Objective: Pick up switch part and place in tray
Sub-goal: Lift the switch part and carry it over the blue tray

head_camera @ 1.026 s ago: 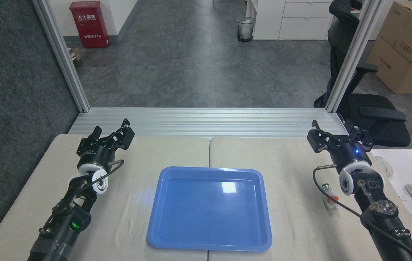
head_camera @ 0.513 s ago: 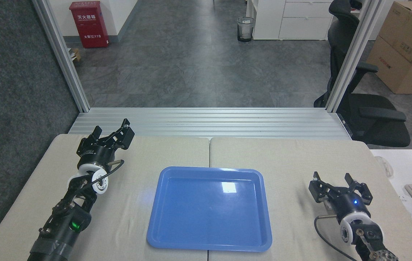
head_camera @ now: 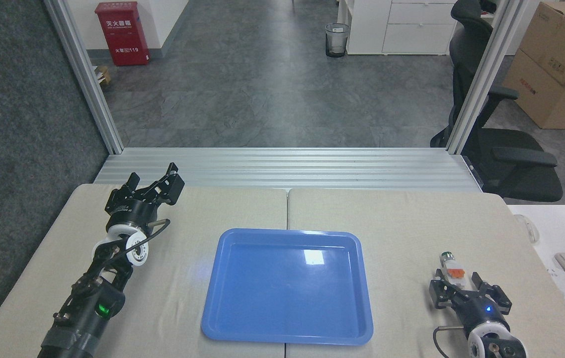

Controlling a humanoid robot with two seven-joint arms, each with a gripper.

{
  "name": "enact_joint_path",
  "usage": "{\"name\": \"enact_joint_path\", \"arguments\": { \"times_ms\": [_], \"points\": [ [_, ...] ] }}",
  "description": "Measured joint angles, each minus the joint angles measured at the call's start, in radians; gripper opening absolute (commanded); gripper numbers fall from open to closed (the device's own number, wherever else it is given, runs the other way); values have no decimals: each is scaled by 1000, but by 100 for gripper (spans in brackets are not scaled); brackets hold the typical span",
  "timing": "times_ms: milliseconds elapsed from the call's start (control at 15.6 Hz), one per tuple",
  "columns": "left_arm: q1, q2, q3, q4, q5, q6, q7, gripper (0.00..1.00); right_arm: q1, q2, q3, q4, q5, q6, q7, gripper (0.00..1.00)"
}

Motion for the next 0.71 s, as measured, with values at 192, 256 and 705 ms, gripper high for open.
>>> {"name": "enact_joint_path", "arguments": {
  "times_ms": [192,256,705],
  "points": [
    [0,0,0,0,0,0,0,100,-16,5,-6,11,-2,11,-1,0],
    [0,0,0,0,0,0,0,100,-23,6,-9,8,-3,21,-1,0],
    [0,0,0,0,0,0,0,100,-181,50,4,-128,3,35,3,0]
  ]
}}
